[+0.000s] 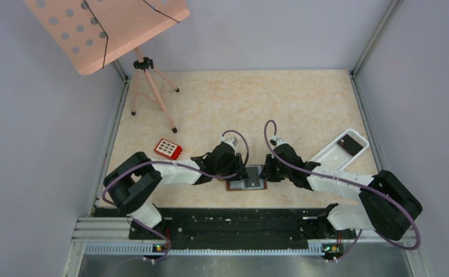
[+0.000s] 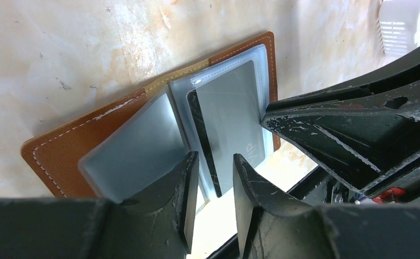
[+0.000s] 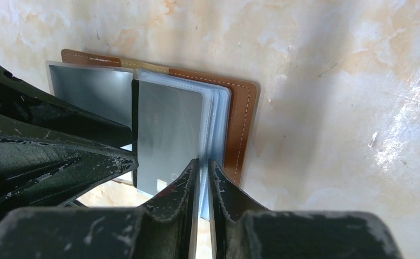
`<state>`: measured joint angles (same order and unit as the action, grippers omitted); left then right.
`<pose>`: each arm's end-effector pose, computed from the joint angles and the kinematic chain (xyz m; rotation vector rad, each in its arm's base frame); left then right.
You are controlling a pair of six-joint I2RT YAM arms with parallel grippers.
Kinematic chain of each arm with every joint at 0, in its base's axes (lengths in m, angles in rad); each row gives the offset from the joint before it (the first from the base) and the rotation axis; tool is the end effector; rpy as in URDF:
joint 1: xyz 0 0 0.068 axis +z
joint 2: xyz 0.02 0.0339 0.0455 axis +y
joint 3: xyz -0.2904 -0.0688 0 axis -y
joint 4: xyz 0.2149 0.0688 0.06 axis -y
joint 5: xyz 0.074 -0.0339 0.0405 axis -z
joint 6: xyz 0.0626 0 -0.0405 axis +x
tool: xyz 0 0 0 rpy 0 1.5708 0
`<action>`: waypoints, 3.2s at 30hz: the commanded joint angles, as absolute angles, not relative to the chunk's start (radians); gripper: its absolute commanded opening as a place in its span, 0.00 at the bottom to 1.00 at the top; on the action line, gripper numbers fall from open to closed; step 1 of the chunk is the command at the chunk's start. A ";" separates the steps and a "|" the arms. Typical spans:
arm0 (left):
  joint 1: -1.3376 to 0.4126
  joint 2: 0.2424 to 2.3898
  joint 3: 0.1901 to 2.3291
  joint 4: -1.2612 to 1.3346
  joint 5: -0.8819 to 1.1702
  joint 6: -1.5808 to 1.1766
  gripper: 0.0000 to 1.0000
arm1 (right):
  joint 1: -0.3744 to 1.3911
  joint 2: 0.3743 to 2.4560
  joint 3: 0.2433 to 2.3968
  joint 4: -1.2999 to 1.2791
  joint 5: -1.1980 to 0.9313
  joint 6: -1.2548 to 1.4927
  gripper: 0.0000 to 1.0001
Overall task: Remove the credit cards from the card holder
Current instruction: Remove the credit card from the card holder.
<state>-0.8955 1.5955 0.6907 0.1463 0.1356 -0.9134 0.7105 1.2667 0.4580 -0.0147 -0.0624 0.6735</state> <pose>0.1846 -0.2440 0.1783 0.0520 2.5699 -0.9764 0.1624 0.1449 0.1764 -0.0774 2.5164 0.6904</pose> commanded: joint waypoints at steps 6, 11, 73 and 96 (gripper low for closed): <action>-0.896 1.607 0.668 0.218 0.158 -0.914 0.34 | 0.706 1.230 0.481 -0.084 -0.053 0.658 0.11; -0.896 1.590 0.658 0.207 0.145 -0.916 0.34 | 0.706 1.146 0.510 -0.131 -0.040 0.665 0.20; -0.829 1.503 0.532 0.299 0.256 -0.997 0.15 | 0.708 1.328 0.399 0.028 -0.055 0.735 0.12; -0.820 1.549 0.507 0.422 0.354 -0.988 0.13 | 0.707 1.330 0.405 0.021 -0.054 0.728 0.10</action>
<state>-0.8234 1.5326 0.5064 0.3935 0.3252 -0.9997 0.7113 1.3006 0.4316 0.1005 -0.1143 0.7597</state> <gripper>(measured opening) 0.062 0.098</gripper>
